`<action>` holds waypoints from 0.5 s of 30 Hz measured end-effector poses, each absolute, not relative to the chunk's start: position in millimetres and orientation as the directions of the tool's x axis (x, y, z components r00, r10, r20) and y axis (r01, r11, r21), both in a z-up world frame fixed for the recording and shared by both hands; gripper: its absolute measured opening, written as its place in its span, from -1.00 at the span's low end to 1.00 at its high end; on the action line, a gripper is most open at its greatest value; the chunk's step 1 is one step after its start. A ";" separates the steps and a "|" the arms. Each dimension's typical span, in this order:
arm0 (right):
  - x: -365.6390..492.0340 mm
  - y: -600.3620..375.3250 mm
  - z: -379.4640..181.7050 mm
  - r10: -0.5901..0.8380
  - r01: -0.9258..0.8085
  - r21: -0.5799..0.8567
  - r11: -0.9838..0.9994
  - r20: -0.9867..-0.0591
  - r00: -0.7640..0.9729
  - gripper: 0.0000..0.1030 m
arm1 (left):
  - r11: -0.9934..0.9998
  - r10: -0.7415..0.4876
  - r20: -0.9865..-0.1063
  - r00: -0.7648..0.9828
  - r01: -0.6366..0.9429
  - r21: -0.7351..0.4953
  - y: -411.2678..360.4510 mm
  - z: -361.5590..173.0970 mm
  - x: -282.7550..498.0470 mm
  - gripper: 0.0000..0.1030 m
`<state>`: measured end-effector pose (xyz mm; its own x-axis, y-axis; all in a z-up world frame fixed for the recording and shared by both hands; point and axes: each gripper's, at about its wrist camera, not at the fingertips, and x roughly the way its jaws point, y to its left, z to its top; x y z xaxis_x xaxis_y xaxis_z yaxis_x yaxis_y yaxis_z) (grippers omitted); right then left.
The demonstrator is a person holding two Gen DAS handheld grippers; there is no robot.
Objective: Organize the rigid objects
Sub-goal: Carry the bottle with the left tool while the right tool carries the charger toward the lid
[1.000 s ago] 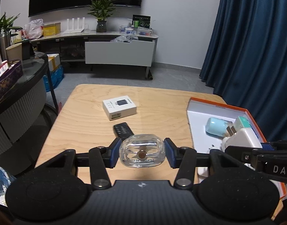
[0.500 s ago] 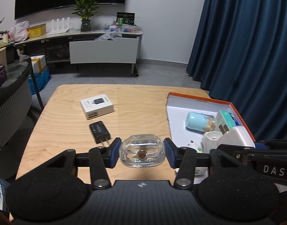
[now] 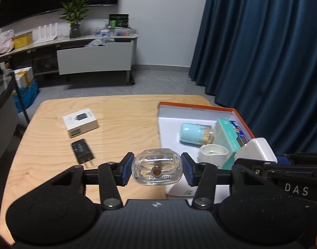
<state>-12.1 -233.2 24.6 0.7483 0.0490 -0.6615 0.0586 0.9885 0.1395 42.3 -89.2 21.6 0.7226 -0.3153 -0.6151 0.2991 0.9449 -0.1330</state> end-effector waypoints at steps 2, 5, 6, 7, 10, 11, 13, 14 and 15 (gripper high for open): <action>-15.5 -242.3 24.8 0.032 0.080 0.138 0.987 -0.662 0.749 -0.32 | 0.938 -0.331 -0.613 0.717 0.319 -0.133 -97.0 22.8 41.7 -0.04; -20.5 -254.6 25.3 0.003 0.114 0.134 0.984 -0.661 0.750 -0.32 | 0.927 -0.355 -0.611 0.708 0.349 -0.134 -108.5 22.9 41.5 -0.03; -22.1 -258.7 25.6 -0.005 0.125 0.134 0.983 -0.660 0.751 -0.32 | 0.923 -0.363 -0.611 0.704 0.359 -0.135 -112.3 22.5 41.1 -0.04; -23.3 -262.5 25.8 -0.014 0.134 0.132 0.982 -0.660 0.751 -0.32 | 0.920 -0.369 -0.612 0.699 0.368 -0.134 -116.2 22.3 40.8 -0.03; -28.0 -272.6 26.0 -0.037 0.160 0.127 0.979 -0.659 0.751 -0.32 | 0.908 -0.390 -0.616 0.685 0.396 -0.135 -127.0 20.9 39.2 -0.03; -29.0 -275.6 25.6 -0.043 0.168 0.126 0.978 -0.660 0.750 -0.32 | 0.905 -0.396 -0.617 0.680 0.404 -0.135 -129.8 20.4 38.5 -0.03; -31.7 -282.0 24.1 -0.056 0.184 0.125 0.975 -0.662 0.747 -0.32 | 0.898 -0.407 -0.620 0.671 0.418 -0.136 -135.8 18.9 37.7 -0.03; -32.9 -284.9 23.3 -0.064 0.193 0.124 0.973 -0.663 0.746 -0.32 | 0.895 -0.412 -0.621 0.667 0.424 -0.138 -138.8 18.1 37.3 -0.03; -33.9 -287.7 22.3 -0.068 0.201 0.125 0.972 -0.664 0.745 -0.32 | 0.893 -0.415 -0.623 0.663 0.429 -0.138 -141.7 17.1 37.2 -0.03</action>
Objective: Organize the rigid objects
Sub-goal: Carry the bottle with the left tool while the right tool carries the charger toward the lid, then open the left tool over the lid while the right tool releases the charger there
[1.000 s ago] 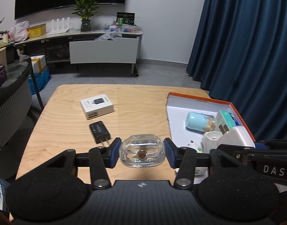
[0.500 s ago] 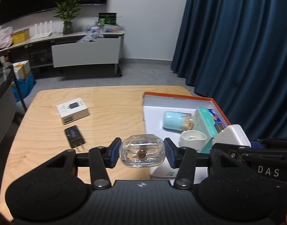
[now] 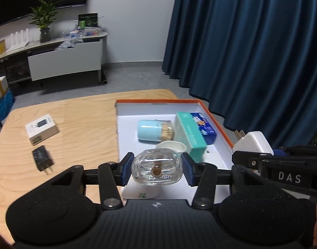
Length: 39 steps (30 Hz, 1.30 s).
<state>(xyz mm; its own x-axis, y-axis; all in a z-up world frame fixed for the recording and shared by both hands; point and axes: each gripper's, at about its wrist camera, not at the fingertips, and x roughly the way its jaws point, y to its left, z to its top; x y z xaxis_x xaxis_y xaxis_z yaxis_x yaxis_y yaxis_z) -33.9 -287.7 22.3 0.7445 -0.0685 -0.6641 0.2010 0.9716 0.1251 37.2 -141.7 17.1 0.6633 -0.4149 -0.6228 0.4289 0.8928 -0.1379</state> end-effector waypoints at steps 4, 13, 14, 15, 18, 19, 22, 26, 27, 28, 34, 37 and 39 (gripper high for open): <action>-36.3 -296.9 19.8 -0.085 0.221 0.122 0.968 -0.667 0.741 -0.32 | 0.884 -0.427 -0.636 0.643 0.444 -0.144 -151.2 11.7 36.9 -0.03; -34.2 -305.5 12.0 -0.092 0.242 0.129 0.962 -0.679 0.729 -0.32 | 0.876 -0.431 -0.657 0.618 0.461 -0.140 -161.0 3.5 37.6 -0.03; -33.7 -305.9 10.9 -0.091 0.241 0.129 0.962 -0.680 0.727 -0.32 | 0.875 -0.432 -0.659 0.616 0.463 -0.141 -161.5 2.6 37.9 -0.03; -33.3 -305.4 10.3 -0.091 0.241 0.128 0.962 -0.682 0.726 -0.32 | 0.875 -0.432 -0.661 0.614 0.464 -0.140 -162.5 2.1 37.5 -0.03; -31.2 -306.3 7.1 -0.087 0.238 0.128 0.963 -0.687 0.722 -0.32 | 0.872 -0.432 -0.667 0.607 0.468 -0.139 -164.8 0.2 37.0 -0.03; -30.8 -306.4 6.3 -0.086 0.238 0.128 0.963 -0.688 0.720 -0.32 | 0.872 -0.432 -0.668 0.606 0.469 -0.138 -165.4 -0.2 36.8 -0.03; -29.2 -306.7 4.5 -0.083 0.237 0.130 0.963 -0.693 0.716 -0.32 | 0.871 -0.432 -0.673 0.601 0.471 -0.139 -166.7 -1.7 36.8 -0.03; -26.9 -307.6 0.4 -0.079 0.236 0.130 0.963 -0.701 0.709 -0.32 | 0.869 -0.433 -0.678 0.594 0.475 -0.139 -169.5 -3.9 36.4 -0.03; -26.1 -308.1 -0.3 -0.077 0.235 0.131 0.963 -0.702 0.708 -0.32 | 0.869 -0.432 -0.678 0.594 0.476 -0.137 -170.2 -4.7 36.3 -0.03; -25.5 -308.4 -1.0 -0.077 0.235 0.131 0.963 -0.703 0.707 -0.32 | 0.869 -0.432 -0.680 0.593 0.476 -0.137 -170.9 -5.5 36.5 -0.03; -22.2 -310.6 -4.2 -0.076 0.236 0.130 0.963 -0.710 0.700 -0.32 | 0.866 -0.434 -0.687 0.583 0.481 -0.139 -173.5 -8.9 37.6 -0.03; -21.2 -311.8 -5.2 -0.073 0.236 0.134 0.962 -0.711 0.700 -0.32 | 0.864 -0.434 -0.690 0.580 0.485 -0.136 -175.5 -9.9 37.9 -0.03; -20.5 -311.9 -5.9 -0.074 0.235 0.131 0.963 -0.711 0.699 -0.32 | 0.863 -0.435 -0.692 0.576 0.487 -0.137 -176.5 -10.5 38.1 -0.03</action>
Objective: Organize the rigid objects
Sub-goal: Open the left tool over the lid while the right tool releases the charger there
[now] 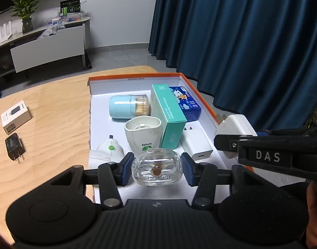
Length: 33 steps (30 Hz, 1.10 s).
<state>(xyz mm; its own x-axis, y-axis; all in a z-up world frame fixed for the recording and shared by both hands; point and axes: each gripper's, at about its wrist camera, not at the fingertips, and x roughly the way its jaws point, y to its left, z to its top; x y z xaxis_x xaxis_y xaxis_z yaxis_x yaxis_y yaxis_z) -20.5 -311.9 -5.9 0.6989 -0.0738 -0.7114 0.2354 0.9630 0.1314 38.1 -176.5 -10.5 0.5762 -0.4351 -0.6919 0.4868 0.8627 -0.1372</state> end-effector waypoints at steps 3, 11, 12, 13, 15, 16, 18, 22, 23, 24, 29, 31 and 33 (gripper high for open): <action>-19.2 -313.4 -7.4 -0.074 0.237 0.131 0.963 -0.715 0.695 -0.32 | 0.861 -0.435 -0.694 0.574 0.490 -0.134 -178.8 -11.3 37.9 -0.03; -17.1 -316.2 -7.3 -0.082 0.250 0.138 0.958 -0.707 0.703 -0.28 | 0.841 -0.458 -0.706 0.540 0.522 -0.146 -186.5 -15.0 40.3 -0.02; -17.9 -317.0 -5.6 -0.080 0.249 0.143 0.958 -0.699 0.710 -0.17 | 0.839 -0.462 -0.707 0.535 0.522 -0.152 -186.6 -15.5 40.3 -0.02; -18.5 -317.3 -4.3 -0.080 0.248 0.146 0.958 -0.695 0.715 -0.14 | 0.839 -0.464 -0.706 0.534 0.521 -0.157 -186.7 -15.6 40.4 -0.02; -19.1 -316.7 -1.1 -0.089 0.252 0.142 0.957 -0.685 0.723 -0.14 | 0.834 -0.474 -0.701 0.532 0.526 -0.165 -186.7 -14.3 40.6 0.10; -19.1 -316.5 0.3 -0.091 0.254 0.144 0.956 -0.680 0.727 -0.14 | 0.834 -0.477 -0.696 0.537 0.526 -0.166 -186.2 -12.7 40.1 0.34; -19.7 -317.3 3.2 -0.099 0.263 0.148 0.953 -0.669 0.736 -0.13 | 0.835 -0.485 -0.678 0.553 0.523 -0.170 -183.1 -8.6 39.3 0.44; -19.1 -316.0 9.0 -0.105 0.264 0.149 0.953 -0.655 0.748 -0.13 | 0.844 -0.483 -0.665 0.570 0.505 -0.181 -174.6 -3.1 42.4 0.51; -18.9 -314.7 10.6 -0.107 0.262 0.147 0.954 -0.650 0.753 -0.08 | 0.849 -0.478 -0.665 0.574 0.496 -0.183 -171.6 -2.3 43.8 0.53; -18.4 -313.5 11.8 -0.107 0.260 0.147 0.954 -0.645 0.756 0.03 | 0.854 -0.473 -0.664 0.579 0.486 -0.185 -168.1 -1.5 45.3 0.54; -11.0 -299.8 15.1 -0.085 0.229 0.148 0.962 -0.634 0.769 0.30 | 0.891 -0.422 -0.654 0.628 0.420 -0.172 -145.9 2.2 51.1 0.65; -5.6 -291.1 14.9 -0.069 0.203 0.142 0.969 -0.635 0.769 0.34 | 0.909 -0.392 -0.653 0.648 0.383 -0.166 -134.2 3.7 54.2 0.71; 0.4 -282.2 14.6 -0.054 0.186 0.144 0.972 -0.634 0.772 0.42 | 0.924 -0.364 -0.653 0.664 0.349 -0.160 -121.8 4.9 57.4 0.75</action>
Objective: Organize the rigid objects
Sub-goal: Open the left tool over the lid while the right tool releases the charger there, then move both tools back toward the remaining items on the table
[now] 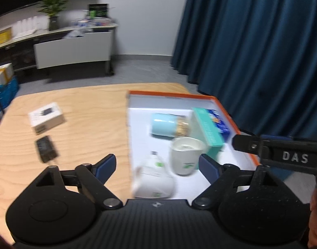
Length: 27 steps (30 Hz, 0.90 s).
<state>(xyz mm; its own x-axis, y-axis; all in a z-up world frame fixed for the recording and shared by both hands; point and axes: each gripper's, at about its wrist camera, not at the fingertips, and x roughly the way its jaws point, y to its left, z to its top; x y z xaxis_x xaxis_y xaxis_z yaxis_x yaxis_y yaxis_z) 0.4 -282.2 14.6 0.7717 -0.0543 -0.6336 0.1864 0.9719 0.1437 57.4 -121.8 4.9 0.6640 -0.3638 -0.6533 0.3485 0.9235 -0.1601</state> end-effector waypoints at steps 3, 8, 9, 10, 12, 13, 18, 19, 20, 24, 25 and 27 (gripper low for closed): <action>10.3 -267.7 13.7 -0.019 0.148 0.151 0.977 -0.634 0.773 0.42 | 0.942 -0.322 -0.649 0.690 0.299 -0.149 -102.4 5.6 60.2 0.76; 28.9 -243.3 6.9 0.041 0.088 0.165 0.982 -0.651 0.758 0.43 | 0.966 -0.255 -0.654 0.712 0.208 -0.151 -70.1 4.0 69.1 0.80; 32.5 -237.9 5.3 0.055 0.072 0.166 0.983 -0.654 0.754 0.43 | 0.971 -0.238 -0.654 0.718 0.188 -0.146 -63.7 3.2 70.9 0.82; 35.8 -232.0 3.9 0.068 0.056 0.166 0.985 -0.657 0.751 0.43 | 0.975 -0.221 -0.656 0.721 0.167 -0.145 -56.9 2.2 73.1 0.84; 42.4 -219.9 1.1 0.095 0.021 0.165 0.986 -0.663 0.742 0.43 | 0.981 -0.193 -0.662 0.724 0.128 -0.147 -41.6 0.0 77.5 0.84; 46.1 -213.4 -0.6 0.110 0.002 0.165 0.986 -0.665 0.739 0.43 | 0.984 -0.176 -0.664 0.727 0.108 -0.142 -33.6 -0.9 79.3 0.84; 66.7 -177.2 -12.0 0.195 -0.103 0.174 0.979 -0.685 0.702 0.43 | 0.994 -0.086 -0.677 0.731 0.012 -0.113 3.0 -5.2 89.6 0.86; 71.1 -169.3 -14.5 0.211 -0.124 0.174 0.977 -0.688 0.694 0.43 | 0.994 -0.071 -0.680 0.730 -0.007 -0.111 9.8 -6.4 91.7 0.86; 75.7 -161.3 -17.1 0.224 -0.144 0.173 0.974 -0.693 0.686 0.43 | 0.993 -0.058 -0.683 0.728 -0.026 -0.113 17.4 -7.9 93.0 0.87; 95.8 -130.0 -27.8 0.279 -0.220 0.177 0.959 -0.706 0.650 0.43 | 0.990 -0.030 -0.689 0.724 -0.073 -0.120 40.5 -11.0 97.1 0.87; 101.9 -123.6 -30.6 0.293 -0.232 0.185 0.955 -0.709 0.642 0.43 | 0.990 -0.023 -0.690 0.723 -0.080 -0.117 44.2 -11.5 99.1 0.88; 115.5 -109.3 -37.4 0.316 -0.256 0.195 0.947 -0.717 0.622 0.43 | 0.989 -0.014 -0.693 0.721 -0.094 -0.118 51.8 -12.5 102.1 0.89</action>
<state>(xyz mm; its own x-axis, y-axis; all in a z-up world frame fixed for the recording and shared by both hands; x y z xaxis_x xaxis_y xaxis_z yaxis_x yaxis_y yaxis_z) 115.5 -109.3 -37.4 0.6215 0.3156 -0.7170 -0.2556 0.9469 0.1952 102.1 51.8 -12.5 0.7205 -0.0144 -0.6933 -0.0940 0.9885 -0.1182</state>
